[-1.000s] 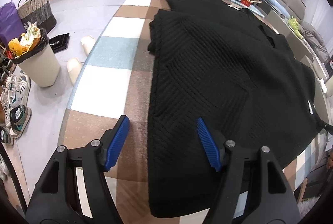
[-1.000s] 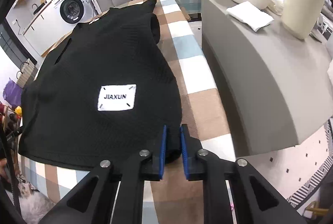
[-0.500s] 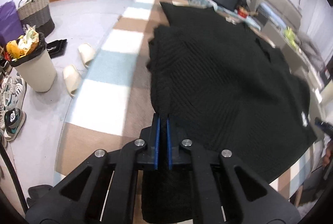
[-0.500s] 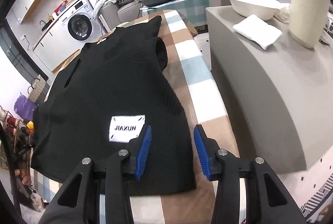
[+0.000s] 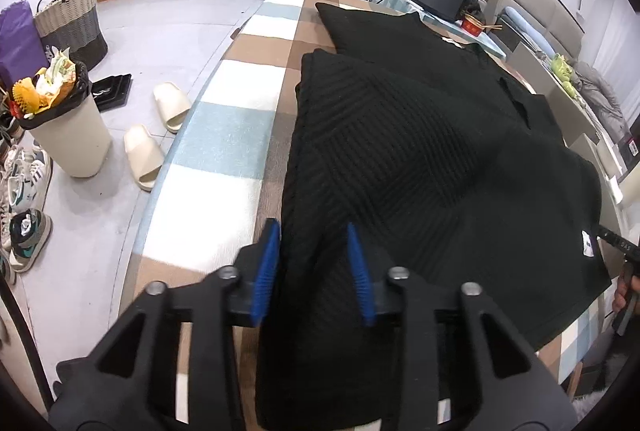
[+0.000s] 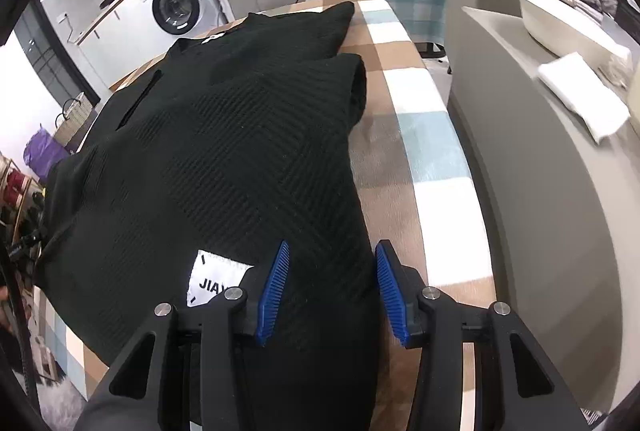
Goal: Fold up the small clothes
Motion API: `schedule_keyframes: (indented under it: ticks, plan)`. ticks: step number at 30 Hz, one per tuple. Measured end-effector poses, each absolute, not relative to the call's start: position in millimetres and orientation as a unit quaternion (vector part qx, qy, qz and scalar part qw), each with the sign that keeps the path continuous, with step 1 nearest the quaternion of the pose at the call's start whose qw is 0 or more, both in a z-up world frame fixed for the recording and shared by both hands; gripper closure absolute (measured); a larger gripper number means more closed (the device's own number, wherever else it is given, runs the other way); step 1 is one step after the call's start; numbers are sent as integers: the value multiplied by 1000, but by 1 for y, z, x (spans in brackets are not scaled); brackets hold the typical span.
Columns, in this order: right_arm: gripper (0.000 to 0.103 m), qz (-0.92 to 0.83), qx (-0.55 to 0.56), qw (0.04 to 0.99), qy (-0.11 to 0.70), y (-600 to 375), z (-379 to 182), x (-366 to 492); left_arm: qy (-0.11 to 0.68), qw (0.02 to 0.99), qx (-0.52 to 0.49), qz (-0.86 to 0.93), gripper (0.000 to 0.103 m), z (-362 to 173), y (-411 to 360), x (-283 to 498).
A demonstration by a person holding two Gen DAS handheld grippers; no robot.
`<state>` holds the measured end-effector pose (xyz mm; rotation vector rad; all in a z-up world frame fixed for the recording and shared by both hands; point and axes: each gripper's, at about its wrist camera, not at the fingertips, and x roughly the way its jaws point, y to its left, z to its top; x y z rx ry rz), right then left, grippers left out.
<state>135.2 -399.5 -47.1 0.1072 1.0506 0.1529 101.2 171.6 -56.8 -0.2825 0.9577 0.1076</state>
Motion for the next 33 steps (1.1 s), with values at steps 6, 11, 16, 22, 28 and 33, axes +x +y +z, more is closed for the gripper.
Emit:
schedule_keyframes:
  ticks: [6, 11, 16, 22, 28, 33]
  plan:
    - [57, 84, 53, 861, 498, -399, -50, 147, 462, 876, -134, 35, 65, -64, 168, 123]
    - [94, 103, 39, 864, 491, -391, -50, 150, 446, 886, -123, 16, 99, -59, 159, 127]
    - [96, 134, -1, 895, 426, -381, -13, 135, 399, 908, -128, 13, 99, -27, 163, 123]
    - [96, 132, 23, 927, 350, -381, 29, 160, 354, 926, -132, 10, 99, -2, 171, 157]
    - [96, 62, 75, 927, 362, -378, 16, 230, 357, 917, -174, 31, 99, -16, 191, 206]
    - [85, 66, 82, 894, 436, -379, -14, 258, 409, 898, -157, 50, 84, -48, 191, 224]
